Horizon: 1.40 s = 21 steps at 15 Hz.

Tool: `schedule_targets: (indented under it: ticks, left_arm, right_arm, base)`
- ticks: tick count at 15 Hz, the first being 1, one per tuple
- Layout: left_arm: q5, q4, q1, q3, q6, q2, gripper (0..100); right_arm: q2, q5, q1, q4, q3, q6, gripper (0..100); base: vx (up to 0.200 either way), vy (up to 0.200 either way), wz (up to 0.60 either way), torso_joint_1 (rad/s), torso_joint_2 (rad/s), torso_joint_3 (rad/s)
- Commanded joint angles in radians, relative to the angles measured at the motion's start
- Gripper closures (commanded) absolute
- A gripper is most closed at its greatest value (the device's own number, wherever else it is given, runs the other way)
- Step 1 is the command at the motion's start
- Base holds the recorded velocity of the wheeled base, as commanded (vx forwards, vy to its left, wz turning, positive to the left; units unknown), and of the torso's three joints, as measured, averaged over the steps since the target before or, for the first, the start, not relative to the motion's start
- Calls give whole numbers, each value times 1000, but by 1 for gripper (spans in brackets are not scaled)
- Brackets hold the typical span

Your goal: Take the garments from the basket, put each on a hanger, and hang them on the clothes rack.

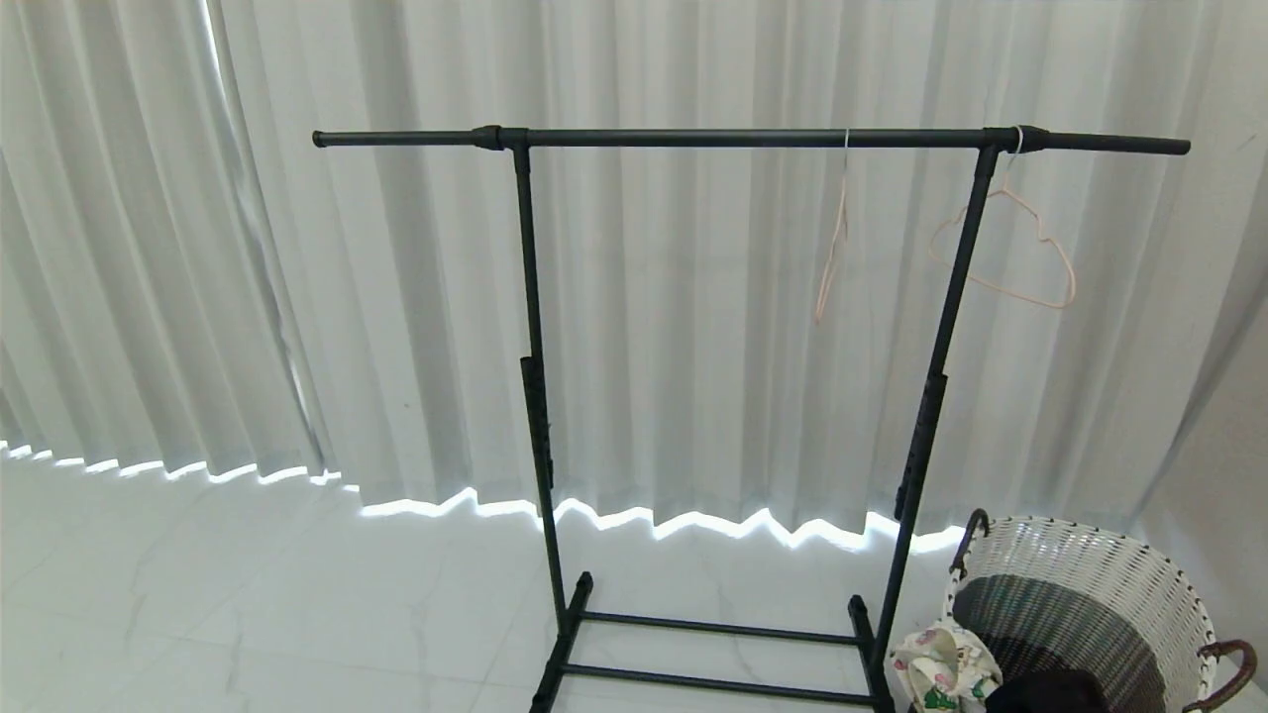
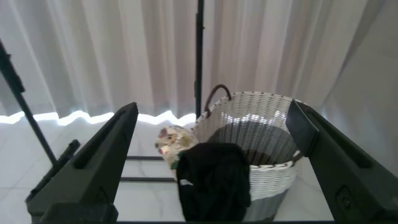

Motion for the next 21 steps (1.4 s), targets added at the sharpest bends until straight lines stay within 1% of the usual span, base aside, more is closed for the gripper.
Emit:
schedule_targets:
  ticks: [1,9,15,21]
  left_arm:
    - [0,0,0,0,-1,2,0]
    - [0,0,0,0,-10,2,0]
    - [0,0,0,0,-10,2,0]
    - [0,0,0,0,-7,2,0]
  right_arm:
    - [0,0,1,0,0,0,0]
    - [0,0,1,0,0,-19,0]
    - [0,0,1,0,0,-16,0]
    - [0,0,1,0,0,4,0]
  base:
    - [0,-200,0,7,7,2]
    - [0,0,0,0,0,0]
    - [200,0,0,1,2,2]
    - [0,0,0,0,0,0]
